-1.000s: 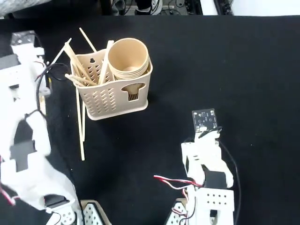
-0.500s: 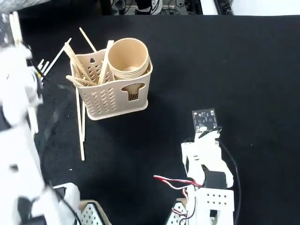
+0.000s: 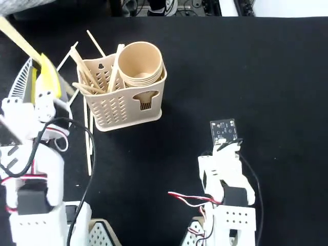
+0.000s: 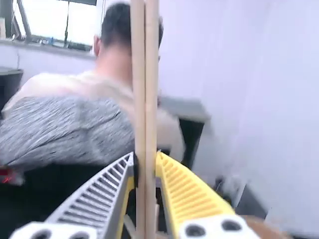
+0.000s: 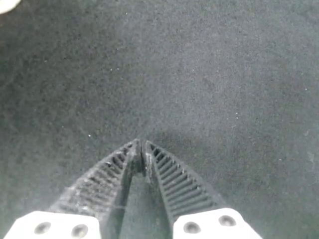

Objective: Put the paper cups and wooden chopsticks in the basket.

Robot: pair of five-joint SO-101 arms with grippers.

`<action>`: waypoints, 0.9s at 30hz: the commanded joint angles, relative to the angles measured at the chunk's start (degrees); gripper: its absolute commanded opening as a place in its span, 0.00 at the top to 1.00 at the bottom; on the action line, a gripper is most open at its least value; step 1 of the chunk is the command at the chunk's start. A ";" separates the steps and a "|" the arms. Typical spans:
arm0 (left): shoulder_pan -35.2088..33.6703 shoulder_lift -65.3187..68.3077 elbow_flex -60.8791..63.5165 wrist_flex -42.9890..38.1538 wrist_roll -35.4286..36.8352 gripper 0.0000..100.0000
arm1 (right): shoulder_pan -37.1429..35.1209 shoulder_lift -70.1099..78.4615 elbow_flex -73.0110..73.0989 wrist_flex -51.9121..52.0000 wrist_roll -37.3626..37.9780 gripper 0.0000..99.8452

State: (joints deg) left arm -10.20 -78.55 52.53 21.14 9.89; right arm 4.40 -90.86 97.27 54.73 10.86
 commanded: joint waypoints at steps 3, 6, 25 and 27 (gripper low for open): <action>0.92 1.67 1.63 -8.97 7.38 0.97 | -0.62 -0.57 -0.13 0.18 0.26 0.99; 2.42 5.54 -0.31 -12.92 10.11 0.97 | -0.62 -0.57 -0.13 0.18 0.26 0.99; 6.46 38.68 -11.12 -4.22 5.54 0.85 | -0.62 -0.57 -0.13 0.18 0.26 0.99; 7.78 36.48 -14.64 5.63 4.40 0.78 | -0.62 -0.57 -0.13 0.18 0.26 0.99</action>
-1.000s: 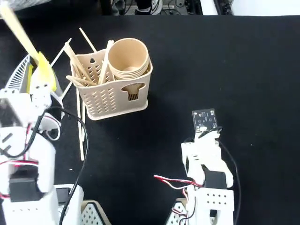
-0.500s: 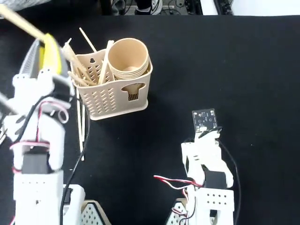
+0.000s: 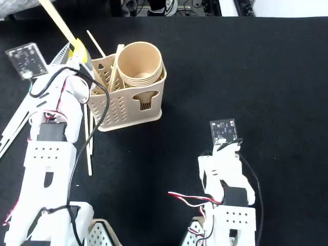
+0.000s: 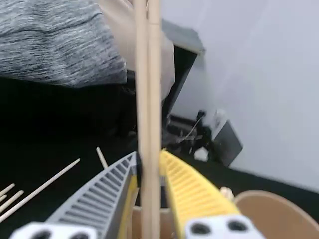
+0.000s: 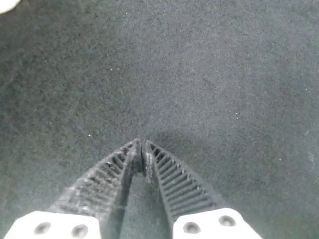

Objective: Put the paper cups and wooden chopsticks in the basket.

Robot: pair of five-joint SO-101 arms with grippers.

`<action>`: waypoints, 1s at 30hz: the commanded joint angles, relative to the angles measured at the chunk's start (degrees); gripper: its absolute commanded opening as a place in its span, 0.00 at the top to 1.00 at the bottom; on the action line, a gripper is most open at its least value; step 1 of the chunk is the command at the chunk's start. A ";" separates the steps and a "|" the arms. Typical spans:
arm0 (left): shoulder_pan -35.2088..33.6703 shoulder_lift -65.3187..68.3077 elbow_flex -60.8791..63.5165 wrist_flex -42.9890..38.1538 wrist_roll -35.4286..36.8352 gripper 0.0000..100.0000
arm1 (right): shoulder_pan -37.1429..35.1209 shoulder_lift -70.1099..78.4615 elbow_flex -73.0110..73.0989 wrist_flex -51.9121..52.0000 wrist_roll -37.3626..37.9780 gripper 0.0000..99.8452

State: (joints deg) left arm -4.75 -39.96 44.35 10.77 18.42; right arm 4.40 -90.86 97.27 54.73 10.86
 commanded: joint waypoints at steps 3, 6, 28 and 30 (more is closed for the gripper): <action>1.45 -5.71 -10.68 23.65 -5.54 0.78 | -0.62 -0.57 -0.13 0.18 0.26 0.99; 0.48 -9.23 -16.31 31.21 -7.82 0.78 | -0.62 -0.57 -0.13 0.18 0.26 0.99; -27.47 51.16 -69.76 67.78 -40.18 0.78 | -0.62 -0.57 -0.13 0.18 0.26 0.99; -28.00 60.13 -76.09 68.04 -45.36 0.78 | -0.62 -0.57 -0.13 0.18 0.26 0.99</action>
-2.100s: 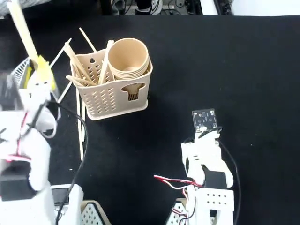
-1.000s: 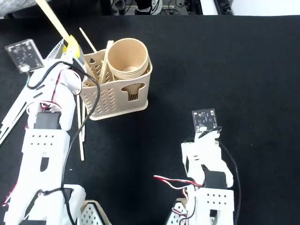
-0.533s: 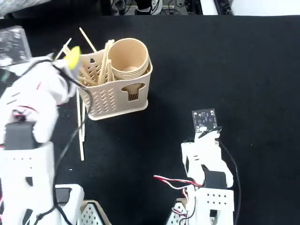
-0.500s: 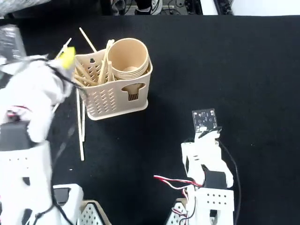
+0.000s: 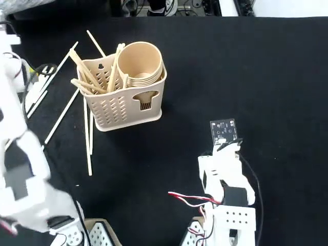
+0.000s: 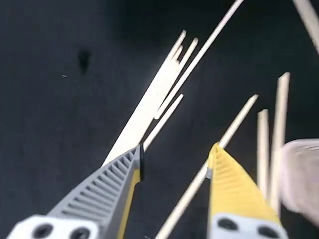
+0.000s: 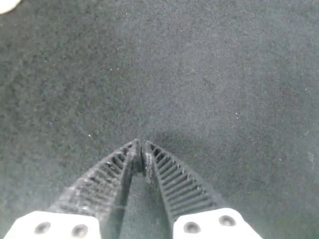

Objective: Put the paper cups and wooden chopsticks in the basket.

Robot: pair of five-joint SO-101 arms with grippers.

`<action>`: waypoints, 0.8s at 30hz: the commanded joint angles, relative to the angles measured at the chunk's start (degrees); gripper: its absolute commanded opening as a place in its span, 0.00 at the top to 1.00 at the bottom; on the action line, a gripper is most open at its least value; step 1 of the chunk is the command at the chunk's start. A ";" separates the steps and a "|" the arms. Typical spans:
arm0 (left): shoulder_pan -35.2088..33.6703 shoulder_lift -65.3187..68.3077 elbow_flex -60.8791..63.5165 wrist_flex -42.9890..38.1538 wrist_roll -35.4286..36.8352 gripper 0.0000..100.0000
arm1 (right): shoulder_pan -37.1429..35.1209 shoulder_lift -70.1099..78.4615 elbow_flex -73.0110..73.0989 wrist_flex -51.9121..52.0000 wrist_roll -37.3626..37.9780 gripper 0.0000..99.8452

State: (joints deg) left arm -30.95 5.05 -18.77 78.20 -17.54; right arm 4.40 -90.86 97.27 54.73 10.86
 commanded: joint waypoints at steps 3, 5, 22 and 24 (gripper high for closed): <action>-2.15 27.08 -22.11 0.62 -12.92 0.78 | -0.62 -0.57 -0.13 0.18 0.26 0.99; -2.24 34.46 -28.97 0.62 -13.36 0.78 | -0.62 -0.57 -0.13 0.18 0.26 0.99; -4.62 72.70 -62.37 5.01 -13.10 0.78 | -0.62 -0.57 -0.13 0.18 0.26 0.99; -4.70 72.70 -62.81 11.78 -13.54 0.81 | -0.62 -0.57 -0.13 0.18 0.26 0.99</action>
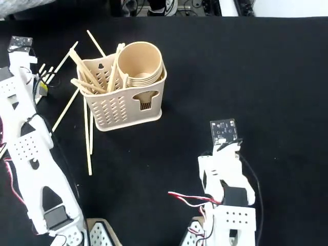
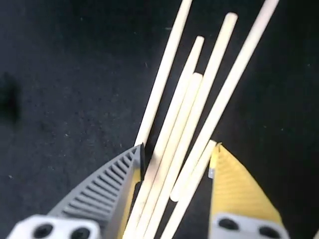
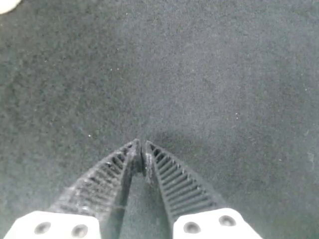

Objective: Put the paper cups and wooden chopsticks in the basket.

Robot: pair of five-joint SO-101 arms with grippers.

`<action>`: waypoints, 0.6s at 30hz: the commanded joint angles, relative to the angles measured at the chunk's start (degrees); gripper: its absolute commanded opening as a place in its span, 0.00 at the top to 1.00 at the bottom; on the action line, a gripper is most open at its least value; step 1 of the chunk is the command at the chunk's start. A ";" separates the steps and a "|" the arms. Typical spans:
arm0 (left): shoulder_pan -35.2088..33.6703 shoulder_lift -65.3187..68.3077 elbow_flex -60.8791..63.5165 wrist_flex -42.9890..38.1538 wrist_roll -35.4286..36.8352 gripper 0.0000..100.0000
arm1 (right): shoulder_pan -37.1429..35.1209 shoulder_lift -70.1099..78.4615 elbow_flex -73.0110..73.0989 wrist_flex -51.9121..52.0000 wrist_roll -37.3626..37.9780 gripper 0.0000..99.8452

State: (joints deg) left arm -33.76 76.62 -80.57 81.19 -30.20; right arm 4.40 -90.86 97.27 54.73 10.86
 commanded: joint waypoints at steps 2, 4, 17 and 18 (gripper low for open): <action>-1.71 1.14 -1.71 13.10 -0.88 0.87 | -0.62 -0.57 -0.13 0.18 0.26 0.99; -1.27 1.32 -4.26 16.26 -0.88 0.93 | -0.62 -0.57 -0.13 0.18 0.26 0.99; -0.31 -2.81 -6.81 19.87 11.34 0.97 | -0.62 -0.57 -0.13 0.18 0.26 0.99; -0.31 -4.57 -6.11 19.87 13.10 0.97 | -0.62 -0.57 -0.13 0.18 0.26 0.99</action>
State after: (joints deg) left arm -33.49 76.53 -87.60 99.47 -23.43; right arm 4.40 -90.86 97.27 54.73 10.86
